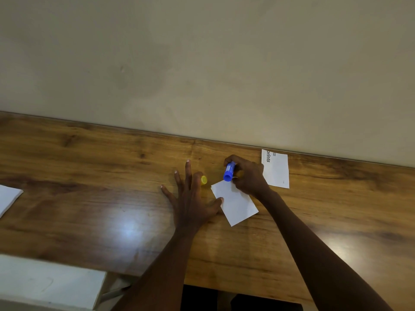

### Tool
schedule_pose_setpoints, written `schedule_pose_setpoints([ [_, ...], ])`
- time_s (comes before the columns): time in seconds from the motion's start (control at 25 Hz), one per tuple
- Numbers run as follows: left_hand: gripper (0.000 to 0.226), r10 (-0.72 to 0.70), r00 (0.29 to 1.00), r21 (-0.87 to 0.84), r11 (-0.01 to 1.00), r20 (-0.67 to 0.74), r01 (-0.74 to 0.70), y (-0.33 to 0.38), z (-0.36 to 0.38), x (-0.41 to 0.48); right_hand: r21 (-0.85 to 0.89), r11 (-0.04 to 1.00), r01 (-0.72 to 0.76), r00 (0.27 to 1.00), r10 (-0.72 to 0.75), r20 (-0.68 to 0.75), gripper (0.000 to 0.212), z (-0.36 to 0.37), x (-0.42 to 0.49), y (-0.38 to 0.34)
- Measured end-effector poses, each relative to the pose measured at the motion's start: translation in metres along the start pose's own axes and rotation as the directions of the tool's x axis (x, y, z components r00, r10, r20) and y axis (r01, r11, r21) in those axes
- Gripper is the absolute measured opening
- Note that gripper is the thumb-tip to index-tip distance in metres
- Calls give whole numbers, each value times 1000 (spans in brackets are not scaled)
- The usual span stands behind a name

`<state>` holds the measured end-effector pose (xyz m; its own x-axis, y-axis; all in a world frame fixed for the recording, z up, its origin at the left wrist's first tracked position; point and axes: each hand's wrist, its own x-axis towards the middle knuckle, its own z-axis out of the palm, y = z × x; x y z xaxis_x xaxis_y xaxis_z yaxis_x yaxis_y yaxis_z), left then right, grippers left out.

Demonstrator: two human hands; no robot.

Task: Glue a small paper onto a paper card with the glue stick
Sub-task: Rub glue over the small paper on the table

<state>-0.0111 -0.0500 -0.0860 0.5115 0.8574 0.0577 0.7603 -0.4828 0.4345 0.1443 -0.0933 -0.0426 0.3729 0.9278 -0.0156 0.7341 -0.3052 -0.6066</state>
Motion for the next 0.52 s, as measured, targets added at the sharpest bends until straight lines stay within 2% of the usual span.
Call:
schedule_pose_setpoints([
  [0.12,78,3,1000,-2,1000,-9,-3,0,0,0,-43,986,-160,959,146,-244,37,5,-3,2],
  [0.16,78,4,1000,0,1000,-4,-4,0,0,0,30,986,-165,934,166,-317,32,6,-6,1],
  [0.24,78,2,1000,9,1000,13,-2,0,1,0,314,948,-60,892,192,-410,25,9,-17,-9],
  [0.32,78,6,1000,22,1000,11,-6,0,1,0,604,797,17,887,266,-376,31,15,-30,-21],
  [0.4,78,9,1000,29,1000,7,-9,0,1,0,759,651,-17,909,327,-260,36,24,-37,-26],
  [0.44,79,11,1000,27,1000,10,-11,-1,0,-1,781,622,-52,920,334,-205,30,28,-38,-26],
  [0.52,80,15,1000,18,1000,17,-16,-1,0,-2,730,677,-97,935,313,-166,8,30,-37,-26],
])
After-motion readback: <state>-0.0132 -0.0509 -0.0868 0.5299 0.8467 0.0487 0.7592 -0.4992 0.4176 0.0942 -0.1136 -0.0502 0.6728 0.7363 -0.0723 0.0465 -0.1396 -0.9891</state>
